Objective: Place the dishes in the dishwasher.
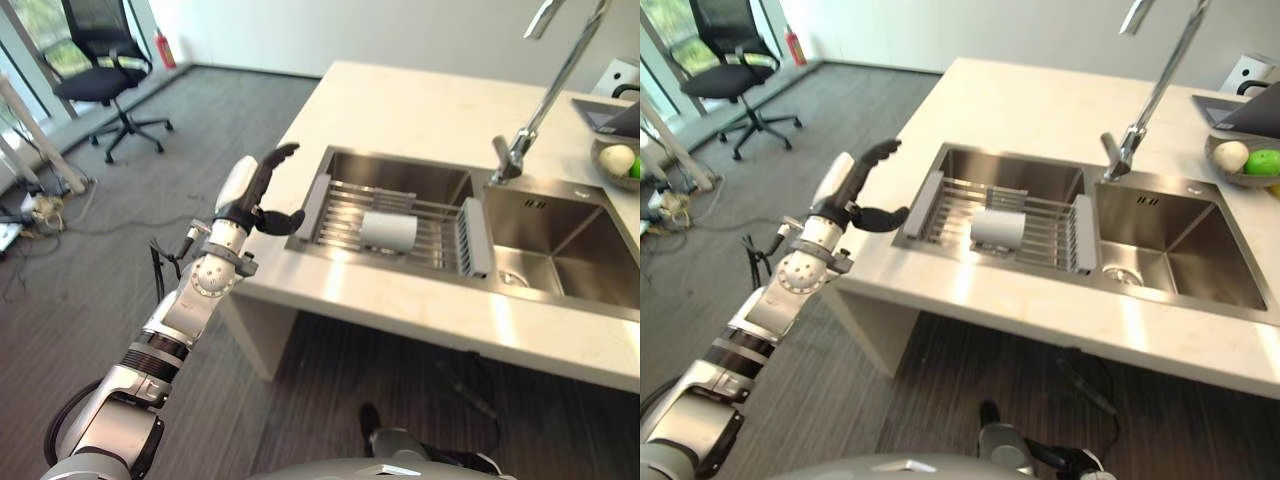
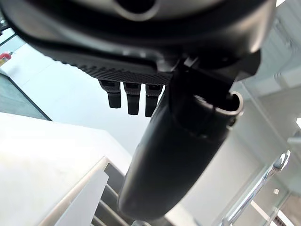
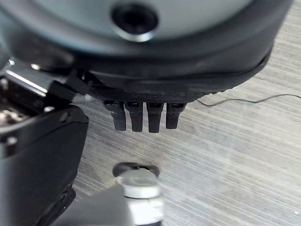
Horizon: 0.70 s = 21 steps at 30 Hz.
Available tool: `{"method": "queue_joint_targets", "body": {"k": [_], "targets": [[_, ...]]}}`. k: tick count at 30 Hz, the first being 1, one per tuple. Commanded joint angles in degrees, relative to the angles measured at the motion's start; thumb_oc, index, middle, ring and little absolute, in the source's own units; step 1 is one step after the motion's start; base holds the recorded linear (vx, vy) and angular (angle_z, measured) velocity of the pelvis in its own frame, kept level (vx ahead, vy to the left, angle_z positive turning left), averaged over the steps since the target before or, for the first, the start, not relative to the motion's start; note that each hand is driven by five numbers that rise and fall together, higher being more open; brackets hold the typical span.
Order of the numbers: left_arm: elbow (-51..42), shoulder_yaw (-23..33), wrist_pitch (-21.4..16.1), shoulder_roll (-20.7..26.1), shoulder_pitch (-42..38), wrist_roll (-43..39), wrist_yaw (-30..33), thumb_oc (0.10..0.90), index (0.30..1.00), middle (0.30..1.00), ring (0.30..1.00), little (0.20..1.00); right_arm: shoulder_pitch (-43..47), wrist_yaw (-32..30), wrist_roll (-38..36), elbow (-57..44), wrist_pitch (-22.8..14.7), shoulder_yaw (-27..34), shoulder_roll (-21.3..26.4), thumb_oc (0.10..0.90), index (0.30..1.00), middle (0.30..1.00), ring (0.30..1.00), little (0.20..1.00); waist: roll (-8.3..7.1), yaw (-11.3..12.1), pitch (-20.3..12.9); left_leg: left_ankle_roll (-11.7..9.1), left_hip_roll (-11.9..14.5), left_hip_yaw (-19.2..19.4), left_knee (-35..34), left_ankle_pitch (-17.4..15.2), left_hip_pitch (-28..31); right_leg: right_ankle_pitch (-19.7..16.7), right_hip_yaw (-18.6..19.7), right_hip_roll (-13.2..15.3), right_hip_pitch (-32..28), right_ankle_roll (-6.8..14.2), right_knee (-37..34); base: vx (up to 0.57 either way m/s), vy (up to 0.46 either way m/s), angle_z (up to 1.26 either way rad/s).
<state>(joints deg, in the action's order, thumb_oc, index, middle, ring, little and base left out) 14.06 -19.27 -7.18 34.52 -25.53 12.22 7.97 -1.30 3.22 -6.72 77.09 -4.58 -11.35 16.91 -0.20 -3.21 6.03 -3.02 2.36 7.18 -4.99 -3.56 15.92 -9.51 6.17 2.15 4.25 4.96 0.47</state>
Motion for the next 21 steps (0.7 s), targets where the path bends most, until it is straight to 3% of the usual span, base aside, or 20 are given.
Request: {"method": "queue_joint_targets", "body": {"k": [1, 11, 15, 21], "targets": [[-4.4, 0.3, -4.3, 0.4, -9.2, 4.2, 1.0, 0.8, 0.9, 0.9, 0.9, 0.9, 1.1, 1.0, -0.3, -3.8, -1.7, -2.3, 2.4, 0.8, 0.9, 0.9, 0.9, 0.9, -0.99, -1.5, -3.4, -1.1, -0.7, 0.1, 0.0, 1.8, -4.8, 4.8, -0.2, 2.6, -5.7, 5.1, -2.6, 0.1, -0.07, -0.06], [-1.8, -6.4, -3.7, 0.9, -16.0, 7.0, -1.9, 0.8, 0.9, 0.9, 0.9, 0.9, 0.8, 1.3, -1.4, -2.5, -1.2, -1.9, 2.9, 0.8, 0.9, 0.9, 0.9, 0.9, 0.15, -2.8, -3.2, -1.8, 0.0, -0.7, 0.0, 2.0, -4.4, 6.0, -1.7, 1.5, -7.4, 3.6, -2.8, 0.04, -0.038, 0.09], [-0.4, -13.0, -3.5, 1.2, -20.2, 10.9, -5.6, 0.8, 0.9, 0.9, 0.9, 0.9, 0.7, 1.8, -0.1, -2.1, -1.0, -3.0, 2.9, 0.8, 0.9, 0.9, 0.9, 0.9, 0.71, -3.5, -2.7, -2.1, 0.2, -0.3, 0.3, 2.1, -4.4, 6.3, -1.7, 1.3, -7.3, 3.4, -2.5, 0.01, -0.014, -0.04], [1.6, -14.8, -3.2, -0.6, -20.7, 11.5, -6.3, 0.8, 0.9, 0.9, 0.9, 0.9, 0.3, 1.6, -0.5, -1.6, -0.8, -2.2, 3.0, 0.8, 0.9, 0.9, 0.9, 0.9, 1.29, -4.2, -2.5, -2.2, 0.2, 0.1, 0.2, 2.0, -4.3, 6.5, -1.3, 1.2, -7.1, 3.3, -2.4, 0.0, -0.007, -0.1]]}}
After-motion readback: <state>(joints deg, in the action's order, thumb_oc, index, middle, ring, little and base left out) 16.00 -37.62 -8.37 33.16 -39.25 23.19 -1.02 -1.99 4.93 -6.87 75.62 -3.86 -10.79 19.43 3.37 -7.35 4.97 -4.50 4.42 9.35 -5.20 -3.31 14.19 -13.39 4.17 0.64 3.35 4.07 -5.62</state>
